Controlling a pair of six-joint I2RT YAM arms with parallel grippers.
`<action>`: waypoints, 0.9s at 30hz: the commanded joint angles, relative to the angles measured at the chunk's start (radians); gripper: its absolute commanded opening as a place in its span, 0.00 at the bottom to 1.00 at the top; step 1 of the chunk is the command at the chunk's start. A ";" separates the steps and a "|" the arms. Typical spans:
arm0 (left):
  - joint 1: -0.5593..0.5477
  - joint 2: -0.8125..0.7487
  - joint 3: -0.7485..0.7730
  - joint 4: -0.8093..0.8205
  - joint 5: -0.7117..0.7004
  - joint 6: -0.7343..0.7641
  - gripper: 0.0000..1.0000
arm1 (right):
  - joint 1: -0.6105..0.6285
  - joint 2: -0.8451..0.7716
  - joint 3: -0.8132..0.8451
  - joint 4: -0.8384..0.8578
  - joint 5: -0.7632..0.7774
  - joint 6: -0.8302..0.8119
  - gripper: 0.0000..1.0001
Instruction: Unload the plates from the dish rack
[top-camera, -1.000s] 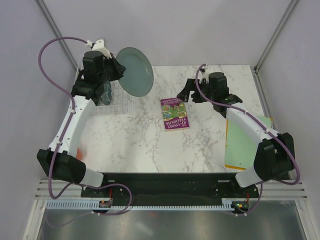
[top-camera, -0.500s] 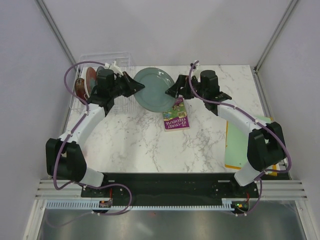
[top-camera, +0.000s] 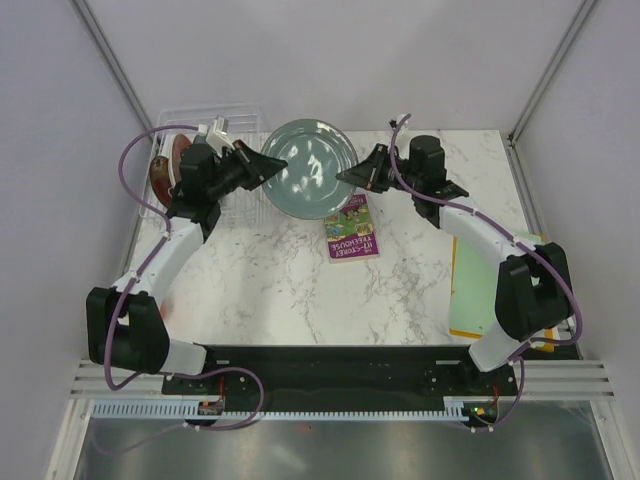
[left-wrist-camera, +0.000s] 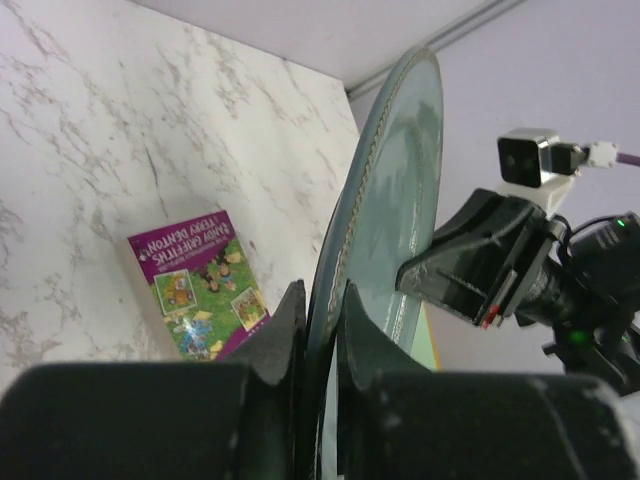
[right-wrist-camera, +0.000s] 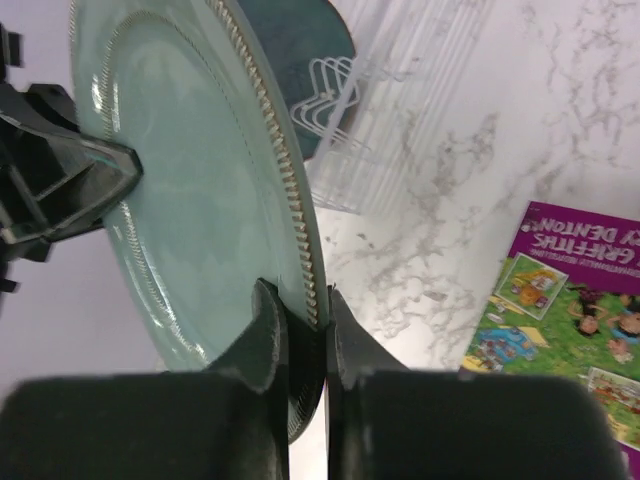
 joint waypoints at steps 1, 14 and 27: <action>-0.018 -0.044 0.011 0.184 0.080 -0.092 0.02 | 0.012 0.026 0.037 0.089 -0.021 -0.063 0.00; -0.015 0.045 0.147 -0.176 -0.261 0.245 0.81 | -0.261 0.049 0.156 0.010 0.180 -0.041 0.00; -0.010 -0.020 0.176 -0.210 -0.774 0.621 1.00 | -0.393 0.503 0.565 -0.155 0.188 -0.064 0.00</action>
